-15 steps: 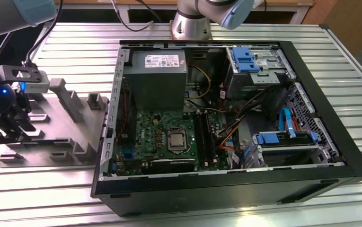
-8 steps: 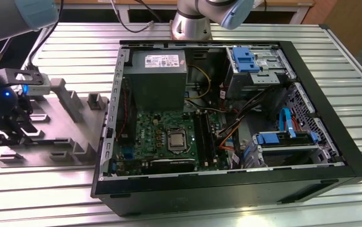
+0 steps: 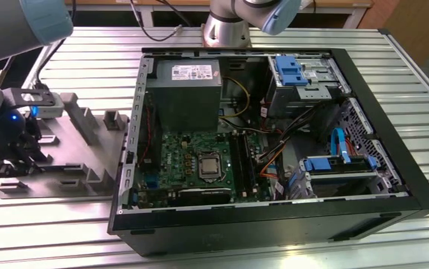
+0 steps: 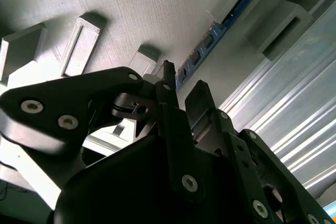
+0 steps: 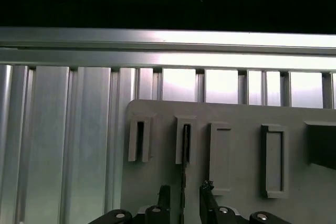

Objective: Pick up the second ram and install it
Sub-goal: 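Pick up the second ram and move it above second insertion slot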

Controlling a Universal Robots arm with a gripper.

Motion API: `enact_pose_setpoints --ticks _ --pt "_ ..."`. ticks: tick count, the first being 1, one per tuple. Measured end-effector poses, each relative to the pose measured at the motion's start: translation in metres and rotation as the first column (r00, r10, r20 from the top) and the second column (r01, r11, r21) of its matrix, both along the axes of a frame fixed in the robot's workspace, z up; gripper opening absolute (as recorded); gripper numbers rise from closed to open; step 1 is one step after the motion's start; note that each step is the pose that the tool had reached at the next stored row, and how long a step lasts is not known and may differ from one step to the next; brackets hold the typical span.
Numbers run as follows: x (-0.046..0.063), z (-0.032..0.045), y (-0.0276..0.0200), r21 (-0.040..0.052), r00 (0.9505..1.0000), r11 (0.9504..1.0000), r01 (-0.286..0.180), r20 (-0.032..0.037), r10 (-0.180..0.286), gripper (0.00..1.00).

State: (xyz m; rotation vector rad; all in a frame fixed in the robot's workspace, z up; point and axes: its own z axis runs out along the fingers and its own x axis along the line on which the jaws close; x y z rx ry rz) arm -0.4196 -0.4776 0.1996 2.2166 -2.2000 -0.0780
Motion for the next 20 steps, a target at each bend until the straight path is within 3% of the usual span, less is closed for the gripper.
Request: enact_pose_setpoints --ticks 3,12,13,19,20 --pt "-0.0002 -0.0033 -0.0001 -0.0003 1.0000 1.0000 -0.007 -0.0002 0.007 0.35" --pt "-0.0003 -0.0034 -0.0001 -0.0008 1.0000 1.0000 -0.007 -0.0001 0.007 0.34" --pt "-0.0003 -0.0034 -0.0001 -0.0008 1.0000 1.0000 -0.007 -0.0001 0.007 0.27" --pt "-0.0003 -0.0034 -0.0001 -0.0010 1.0000 1.0000 -0.007 0.0000 0.007 0.25" --pt "-0.0003 -0.0034 -0.0001 -0.0010 1.0000 1.0000 -0.007 0.0000 0.007 0.19"
